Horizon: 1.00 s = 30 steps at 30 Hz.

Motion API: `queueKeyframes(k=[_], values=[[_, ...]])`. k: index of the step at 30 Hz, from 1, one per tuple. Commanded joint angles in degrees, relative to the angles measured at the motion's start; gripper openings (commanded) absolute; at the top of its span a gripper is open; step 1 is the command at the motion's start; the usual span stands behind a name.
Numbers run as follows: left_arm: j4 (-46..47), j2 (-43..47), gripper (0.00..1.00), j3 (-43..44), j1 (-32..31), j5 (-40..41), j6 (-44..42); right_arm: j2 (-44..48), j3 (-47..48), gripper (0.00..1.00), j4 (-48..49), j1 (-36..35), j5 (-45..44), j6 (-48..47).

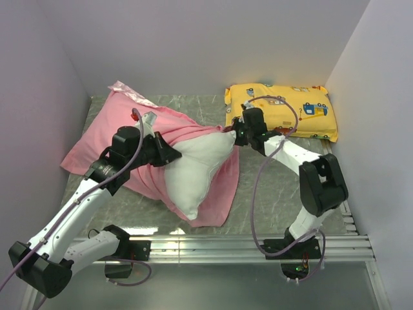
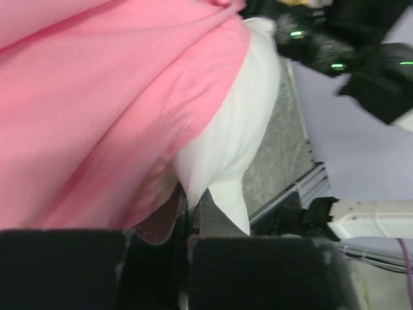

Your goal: Remove the pillowcase from the pillow

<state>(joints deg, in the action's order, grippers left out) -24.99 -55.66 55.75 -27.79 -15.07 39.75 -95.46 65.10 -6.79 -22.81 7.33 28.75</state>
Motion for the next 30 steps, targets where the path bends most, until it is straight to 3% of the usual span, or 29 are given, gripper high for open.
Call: queueKeyframes(k=[1,7,10,11,13,17,19,23,28,30], values=[[15.39,2.49,0.00,5.16,-0.77,-8.48,6.12,-4.20,0.46,0.00,14.41,-1.62,15.41,3.84],[28.76,0.03,0.00,6.30,-2.26,-11.56,10.61,-13.25,1.61,0.07,38.72,-2.33,30.43,16.76],[33.06,0.29,0.01,4.99,-2.71,-9.11,12.01,-16.59,1.43,0.17,50.49,-1.89,35.44,25.10],[33.25,-0.15,0.00,4.81,-2.71,-8.32,12.02,-17.30,0.82,0.26,53.60,-1.89,36.43,27.73],[31.77,-0.85,0.00,5.16,-2.62,-5.59,11.59,-18.18,0.29,0.35,58.09,-1.19,37.66,33.55],[32.19,-0.86,0.00,1.75,-2.71,-0.32,11.84,-13.36,-4.52,0.57,55.23,0.39,35.75,33.74],[33.25,-0.16,0.00,0.25,-2.62,3.01,12.72,-8.09,-6.03,0.62,47.10,0.92,33.37,31.02],[37.38,-0.15,0.00,-2.04,-2.62,5.92,14.13,4.01,-11.56,0.68,34.50,0.92,24.85,25.31],[39.66,-2.25,0.00,-2.22,-2.62,7.16,14.74,16.60,-14.82,0.75,16.85,1.10,7.90,17.57],[42.20,-3.05,0.01,-3.10,-2.62,6.37,15.70,21.35,-15.88,0.76,13.83,1.89,2.98,16.51]])
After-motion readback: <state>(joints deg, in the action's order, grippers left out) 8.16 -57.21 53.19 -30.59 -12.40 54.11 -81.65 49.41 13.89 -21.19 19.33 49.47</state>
